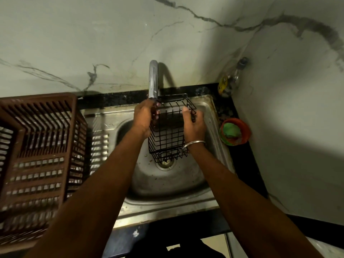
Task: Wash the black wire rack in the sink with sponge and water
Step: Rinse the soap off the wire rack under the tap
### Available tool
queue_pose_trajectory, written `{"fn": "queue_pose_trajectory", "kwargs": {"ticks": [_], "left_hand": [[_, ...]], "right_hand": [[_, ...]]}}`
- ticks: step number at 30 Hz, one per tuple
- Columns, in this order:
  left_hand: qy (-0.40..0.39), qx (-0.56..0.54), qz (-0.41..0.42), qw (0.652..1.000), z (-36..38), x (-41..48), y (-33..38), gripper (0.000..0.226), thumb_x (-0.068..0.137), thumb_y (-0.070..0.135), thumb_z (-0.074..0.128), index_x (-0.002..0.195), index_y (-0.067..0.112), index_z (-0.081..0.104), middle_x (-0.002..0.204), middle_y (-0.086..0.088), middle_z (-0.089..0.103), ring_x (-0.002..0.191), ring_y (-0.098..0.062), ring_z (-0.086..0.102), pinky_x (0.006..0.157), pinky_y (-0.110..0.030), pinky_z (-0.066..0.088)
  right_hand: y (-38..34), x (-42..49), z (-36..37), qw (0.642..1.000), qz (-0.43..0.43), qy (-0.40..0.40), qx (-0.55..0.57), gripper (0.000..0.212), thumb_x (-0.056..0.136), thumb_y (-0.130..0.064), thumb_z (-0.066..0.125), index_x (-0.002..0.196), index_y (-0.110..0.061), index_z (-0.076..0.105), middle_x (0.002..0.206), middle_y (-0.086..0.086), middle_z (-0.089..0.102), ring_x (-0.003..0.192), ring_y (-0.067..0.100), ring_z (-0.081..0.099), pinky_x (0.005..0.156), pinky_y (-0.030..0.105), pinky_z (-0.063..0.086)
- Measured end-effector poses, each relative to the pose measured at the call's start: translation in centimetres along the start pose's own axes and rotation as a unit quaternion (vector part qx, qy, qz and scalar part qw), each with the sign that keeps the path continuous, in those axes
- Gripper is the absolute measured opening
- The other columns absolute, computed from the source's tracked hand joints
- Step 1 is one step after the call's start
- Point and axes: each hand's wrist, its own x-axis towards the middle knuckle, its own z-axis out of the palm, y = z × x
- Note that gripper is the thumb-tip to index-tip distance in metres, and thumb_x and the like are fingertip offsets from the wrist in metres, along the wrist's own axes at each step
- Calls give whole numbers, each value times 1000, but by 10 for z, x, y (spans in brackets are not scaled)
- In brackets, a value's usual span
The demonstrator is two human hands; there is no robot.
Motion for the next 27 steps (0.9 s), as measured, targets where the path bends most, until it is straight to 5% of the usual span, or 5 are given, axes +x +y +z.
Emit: {"fn": "queue_pose_trajectory", "kwargs": {"ticks": [3,6,12,19,27], "left_hand": [[-24,-58,12,998,-7,1,0,18,102,18,64,87,14,74,70,-3,65,59,-16,58,53,-28,52],[8,-55,30,998,-13,1,-6,16,98,26,73,95,11,75,83,-14,71,70,-28,69,64,-38,61],[22,-19,88,996,-15,-6,-11,28,101,21,73,73,20,73,70,-2,67,64,-13,60,62,-28,53],[55,-45,104,992,-33,-6,-14,26,100,19,74,75,15,70,68,0,64,64,-13,58,67,-30,54],[68,-69,101,990,-25,-3,-1,34,96,20,79,64,21,67,71,-6,64,68,-20,59,69,-33,54]], "right_hand": [[-5,0,4,1000,-10,1,-21,52,95,-62,55,119,-17,63,105,1,72,94,18,68,85,43,58],[-9,-2,17,983,-113,20,-145,67,98,-42,45,158,-13,42,158,17,48,145,32,46,120,48,40],[-12,-22,29,820,-458,-135,-315,55,107,-35,39,148,-1,56,154,20,53,151,34,42,128,50,24],[-2,-17,29,769,-511,-114,-366,56,108,-38,39,152,-5,52,158,17,50,153,34,38,128,55,23],[-21,-23,48,795,-481,-117,-351,61,106,-38,38,156,-5,46,163,17,42,158,32,29,131,49,16]]}}
